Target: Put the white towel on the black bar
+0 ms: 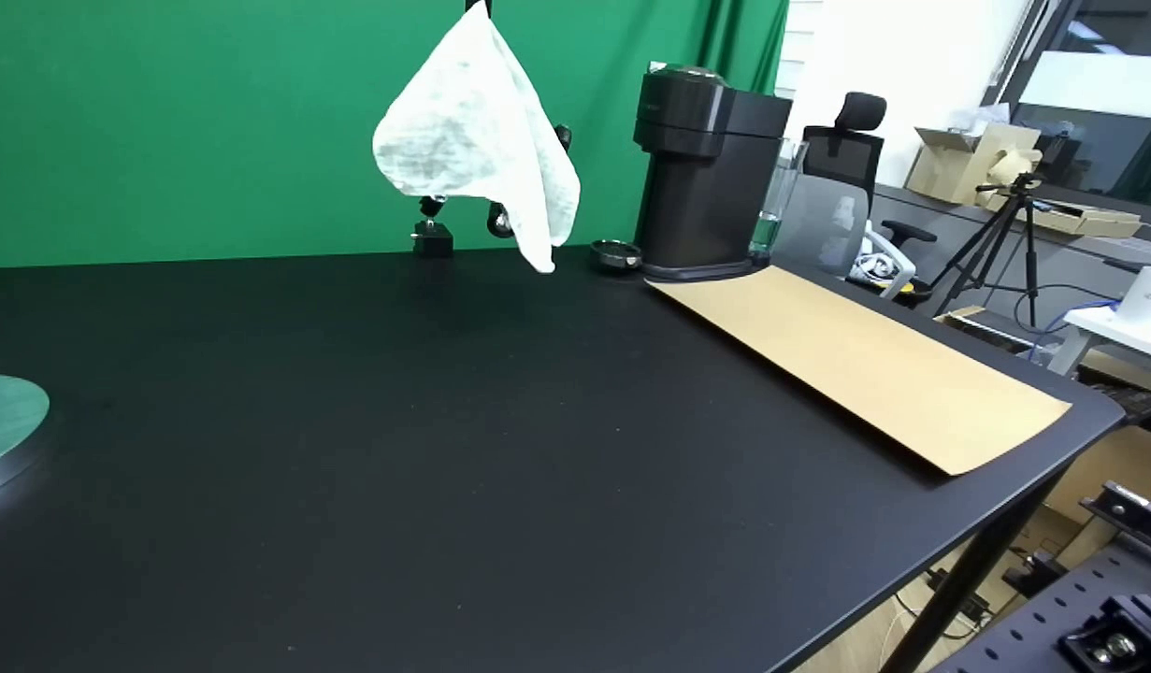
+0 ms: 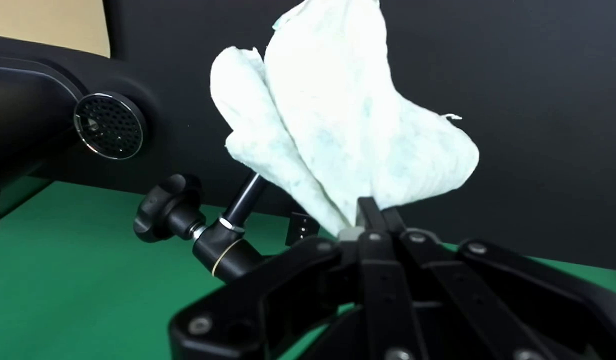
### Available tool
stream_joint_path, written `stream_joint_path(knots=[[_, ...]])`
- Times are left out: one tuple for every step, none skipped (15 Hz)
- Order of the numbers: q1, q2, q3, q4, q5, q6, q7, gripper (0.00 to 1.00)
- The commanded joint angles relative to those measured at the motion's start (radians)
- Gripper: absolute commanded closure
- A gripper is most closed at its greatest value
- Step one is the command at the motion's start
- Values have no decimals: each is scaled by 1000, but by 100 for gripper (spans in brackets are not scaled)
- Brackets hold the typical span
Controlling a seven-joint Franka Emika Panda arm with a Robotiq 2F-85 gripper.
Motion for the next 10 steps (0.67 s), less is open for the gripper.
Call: stream_joint_path(knots=[[33,64,-2,93,-28,-78,73,100],[42,78,-3,109,-34,-99,82,100],[53,92,-4,125,-43,-128,94,74],[45,107,-14,115,-51,-117,77,73],[50,115,-14,122,-52,-130,77,68],[53,120,-15,125,-54,-135,78,60],[55,126,-14,130,-52,-145,78,54],[56,130,-15,133,-48,-151,78,46],[59,131,-14,135,-47,-158,78,40],[61,131,-12,137,-47,-166,77,34]])
